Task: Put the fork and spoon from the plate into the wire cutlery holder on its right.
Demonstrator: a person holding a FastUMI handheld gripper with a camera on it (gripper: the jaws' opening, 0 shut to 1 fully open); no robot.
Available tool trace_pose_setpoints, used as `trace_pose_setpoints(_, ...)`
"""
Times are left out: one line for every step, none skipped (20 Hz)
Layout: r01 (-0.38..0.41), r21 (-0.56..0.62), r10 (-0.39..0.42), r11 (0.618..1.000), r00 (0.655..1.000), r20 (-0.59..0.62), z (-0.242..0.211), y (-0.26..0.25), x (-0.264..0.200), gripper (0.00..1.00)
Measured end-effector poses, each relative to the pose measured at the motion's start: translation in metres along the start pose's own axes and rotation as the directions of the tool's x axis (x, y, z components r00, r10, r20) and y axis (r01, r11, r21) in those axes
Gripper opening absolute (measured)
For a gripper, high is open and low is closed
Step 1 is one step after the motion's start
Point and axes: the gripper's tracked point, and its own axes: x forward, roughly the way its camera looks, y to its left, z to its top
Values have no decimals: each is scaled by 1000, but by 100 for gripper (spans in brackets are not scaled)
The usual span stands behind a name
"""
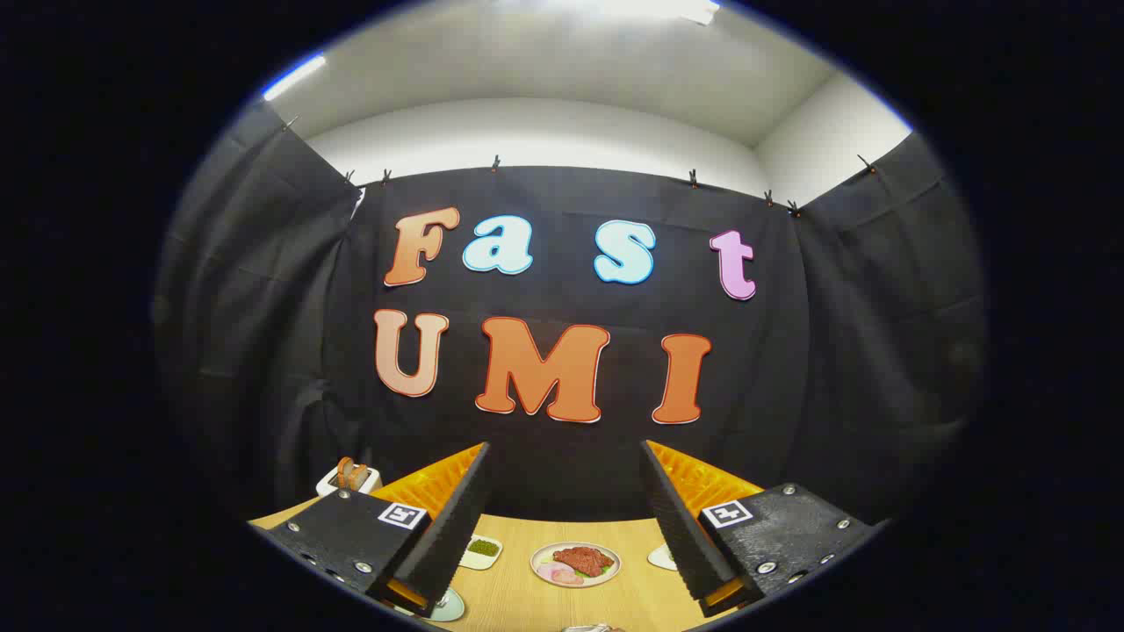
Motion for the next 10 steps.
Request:
trace_pose_setpoints(-7, 10, 7, 1000, 1000, 3, 1, 0, -1, 98)
trace_pose_setpoints(-15, 15, 14, 1000, 1000, 5, 1, 1, -1, 99)
trace_pose_setpoints(-19, 17, 19, 1000, 1000, 10, 2, -1, -1, 99)
trace_pose_setpoints(-23, 10, 22, 1000, 1000, 19, 4, -1, -2, 99)
trace_pose_setpoints(-21, -1, 21, 1000, 999, 25, 5, -2, -2, 99)
trace_pose_setpoints(-24, -13, 24, 1000, 999, 27, 4, -1, -2, 99)
trace_pose_setpoints(-21, -20, 22, 1000, 1000, 21, 1, -1, -3, 98)
trace_pose_setpoints(-29, -21, 29, 999, 999, 14, -1, 2, -4, 98)
trace_pose_setpoints(-32, -19, 33, 999, 999, 9, -2, 5, -4, 98)
trace_pose_setpoints(-42, -17, 42, 999, 999, 5, -3, 8, -4, 98)
